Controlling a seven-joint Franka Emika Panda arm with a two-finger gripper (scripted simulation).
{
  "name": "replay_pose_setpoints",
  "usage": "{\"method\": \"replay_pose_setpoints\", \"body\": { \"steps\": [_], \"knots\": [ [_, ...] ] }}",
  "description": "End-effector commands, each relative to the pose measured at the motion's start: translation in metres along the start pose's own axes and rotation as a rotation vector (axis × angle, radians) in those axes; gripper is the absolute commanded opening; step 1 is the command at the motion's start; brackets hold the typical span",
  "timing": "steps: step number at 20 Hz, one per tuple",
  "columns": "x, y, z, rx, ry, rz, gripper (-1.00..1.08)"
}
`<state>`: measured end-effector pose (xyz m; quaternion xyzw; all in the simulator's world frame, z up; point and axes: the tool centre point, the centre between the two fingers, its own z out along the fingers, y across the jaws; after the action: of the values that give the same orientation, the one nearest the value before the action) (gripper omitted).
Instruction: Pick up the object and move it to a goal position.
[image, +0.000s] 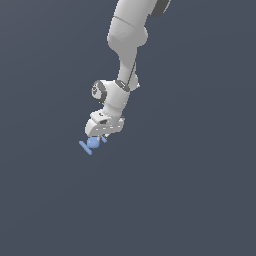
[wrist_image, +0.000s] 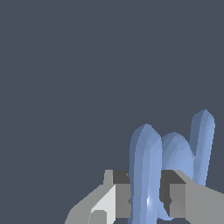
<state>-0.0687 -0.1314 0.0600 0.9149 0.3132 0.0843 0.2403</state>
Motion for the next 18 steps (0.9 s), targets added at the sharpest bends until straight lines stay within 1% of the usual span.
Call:
{"method": "replay_pose_setpoints", "body": {
  "steps": [1, 10, 18],
  "knots": [
    [0.011, 0.018, 0.004, 0.000, 0.000, 0.000, -1.00],
    [0.047, 0.074, 0.019, 0.002, 0.000, 0.001, -1.00],
    [0.066, 0.103, 0.028, 0.004, 0.000, 0.001, -1.00]
  ]
}}
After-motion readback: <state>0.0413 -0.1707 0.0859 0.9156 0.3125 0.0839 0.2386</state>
